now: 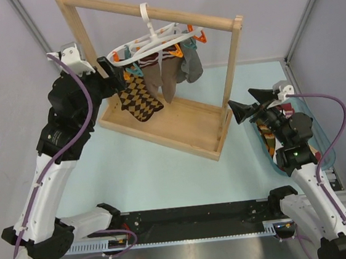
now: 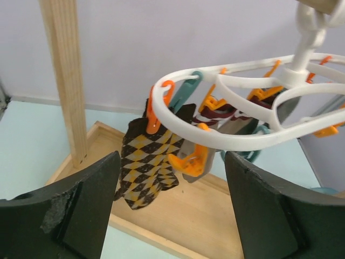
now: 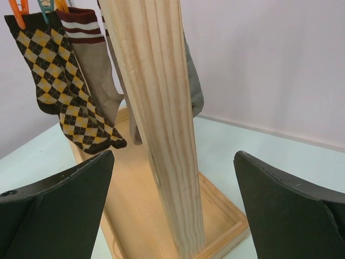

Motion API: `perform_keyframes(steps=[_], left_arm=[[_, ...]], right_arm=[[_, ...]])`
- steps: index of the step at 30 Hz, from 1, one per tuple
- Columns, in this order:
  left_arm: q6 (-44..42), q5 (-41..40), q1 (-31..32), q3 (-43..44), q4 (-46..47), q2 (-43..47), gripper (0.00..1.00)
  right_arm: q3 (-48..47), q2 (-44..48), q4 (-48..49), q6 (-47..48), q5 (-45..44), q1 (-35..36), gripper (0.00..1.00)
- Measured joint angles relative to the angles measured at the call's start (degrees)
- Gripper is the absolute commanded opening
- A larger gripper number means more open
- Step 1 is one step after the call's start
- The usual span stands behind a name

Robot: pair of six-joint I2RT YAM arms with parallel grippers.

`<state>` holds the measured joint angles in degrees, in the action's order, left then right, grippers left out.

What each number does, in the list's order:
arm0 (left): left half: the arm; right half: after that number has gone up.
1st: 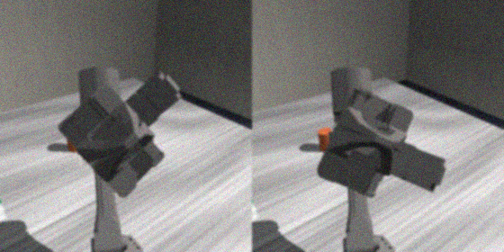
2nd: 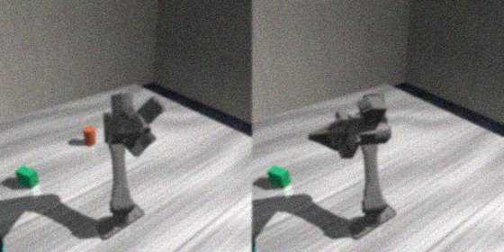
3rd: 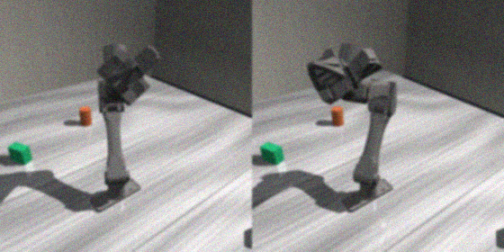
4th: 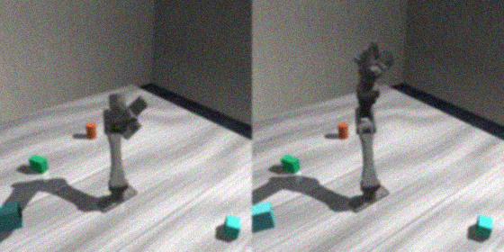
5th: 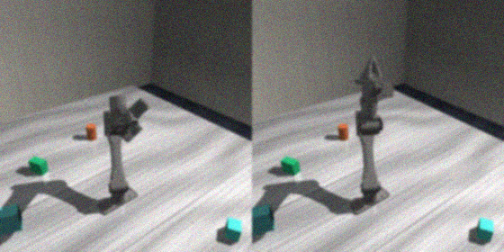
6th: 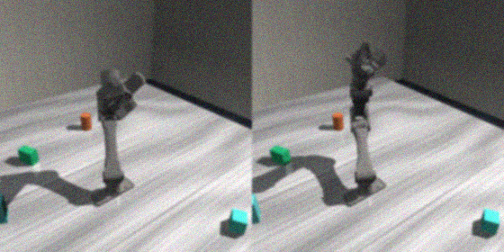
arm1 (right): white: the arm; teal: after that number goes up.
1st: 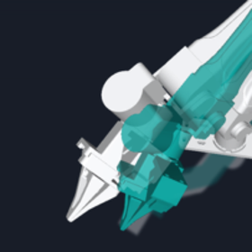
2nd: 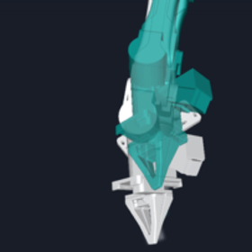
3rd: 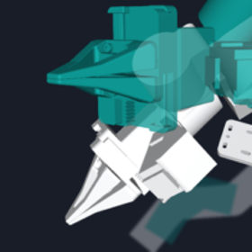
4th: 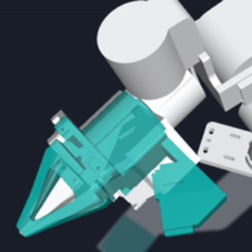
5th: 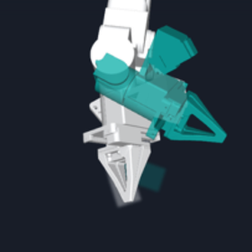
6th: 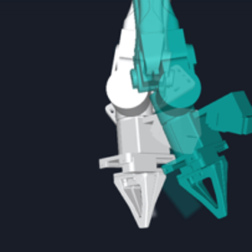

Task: Clip the socks to the hanger
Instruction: Open the clamp at the hanger.

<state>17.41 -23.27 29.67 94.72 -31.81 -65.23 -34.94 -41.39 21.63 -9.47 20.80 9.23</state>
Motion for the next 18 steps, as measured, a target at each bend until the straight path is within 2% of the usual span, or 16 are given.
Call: perform_keyframes(steps=[2,18], left_arm=[[0.1,-1.2,0.0,-0.1,-0.3,0.0,0.78],[1.9,-3.3,2.8,-5.8,1.4,2.9,0.78]], right_arm=[[0.2,0.7,-0.3,0.0,-0.2,0.0,1.00],[2.1,2.8,-1.7,-0.2,-0.2,0.0,1.00]])
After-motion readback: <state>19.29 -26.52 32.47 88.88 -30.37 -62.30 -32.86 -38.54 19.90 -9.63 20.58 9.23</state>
